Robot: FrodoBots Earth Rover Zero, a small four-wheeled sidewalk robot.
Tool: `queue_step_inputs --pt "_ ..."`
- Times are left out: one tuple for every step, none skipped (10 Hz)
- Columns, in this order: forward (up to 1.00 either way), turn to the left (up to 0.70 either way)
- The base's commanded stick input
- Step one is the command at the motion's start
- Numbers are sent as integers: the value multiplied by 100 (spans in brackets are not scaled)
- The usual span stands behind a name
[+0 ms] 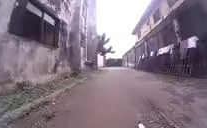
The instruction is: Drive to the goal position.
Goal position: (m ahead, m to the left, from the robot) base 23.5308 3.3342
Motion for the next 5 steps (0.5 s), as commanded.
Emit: queue_step_inputs --pt "70 0" --pt "70 0" --pt "70 0" --pt "70 0" --pt "70 0"
